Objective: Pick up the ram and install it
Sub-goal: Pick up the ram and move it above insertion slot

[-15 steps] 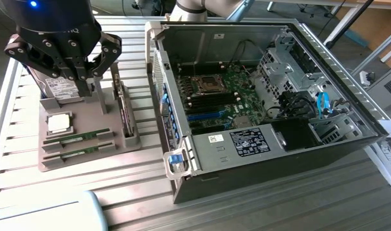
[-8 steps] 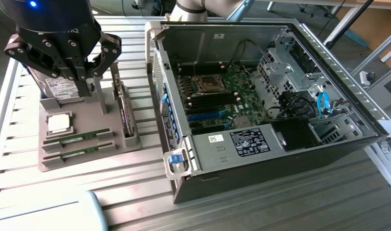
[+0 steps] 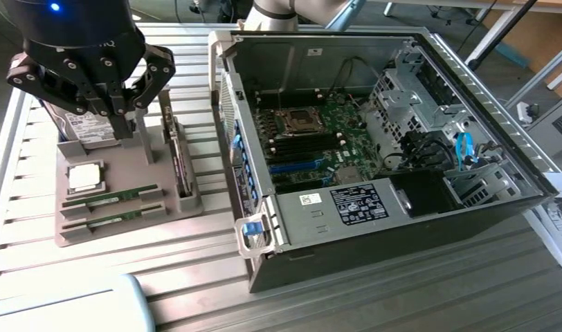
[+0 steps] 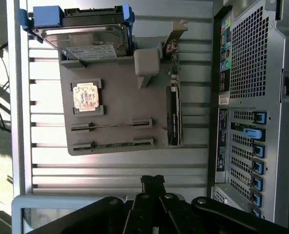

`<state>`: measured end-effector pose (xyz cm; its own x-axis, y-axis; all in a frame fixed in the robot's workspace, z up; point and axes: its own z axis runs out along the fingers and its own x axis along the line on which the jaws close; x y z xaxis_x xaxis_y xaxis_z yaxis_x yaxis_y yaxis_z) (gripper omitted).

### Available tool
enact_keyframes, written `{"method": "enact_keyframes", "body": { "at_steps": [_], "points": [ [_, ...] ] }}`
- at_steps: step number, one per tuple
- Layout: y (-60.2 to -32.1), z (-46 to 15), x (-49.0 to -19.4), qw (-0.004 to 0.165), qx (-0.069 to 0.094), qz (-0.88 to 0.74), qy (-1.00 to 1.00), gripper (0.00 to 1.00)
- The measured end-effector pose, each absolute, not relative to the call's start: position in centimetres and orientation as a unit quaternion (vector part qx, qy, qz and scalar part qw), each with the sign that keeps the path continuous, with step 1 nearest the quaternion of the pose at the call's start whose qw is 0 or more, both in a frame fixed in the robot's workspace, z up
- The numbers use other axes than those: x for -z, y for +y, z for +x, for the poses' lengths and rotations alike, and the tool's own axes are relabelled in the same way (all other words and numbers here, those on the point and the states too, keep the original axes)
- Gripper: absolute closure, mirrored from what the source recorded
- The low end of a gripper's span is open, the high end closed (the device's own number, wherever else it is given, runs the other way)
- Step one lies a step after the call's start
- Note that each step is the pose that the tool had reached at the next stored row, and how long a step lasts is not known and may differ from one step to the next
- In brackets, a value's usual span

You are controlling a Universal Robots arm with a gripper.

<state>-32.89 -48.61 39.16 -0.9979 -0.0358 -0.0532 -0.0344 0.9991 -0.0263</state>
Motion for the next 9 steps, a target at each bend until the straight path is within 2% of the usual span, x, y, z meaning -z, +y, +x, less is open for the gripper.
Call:
{"method": "enact_keyframes", "body": {
  "at_steps": [9],
  "points": [
    [-48.61, -32.89, -39.04, 0.028, 0.010, -0.119, 0.992, 0.89]
  ]
}}
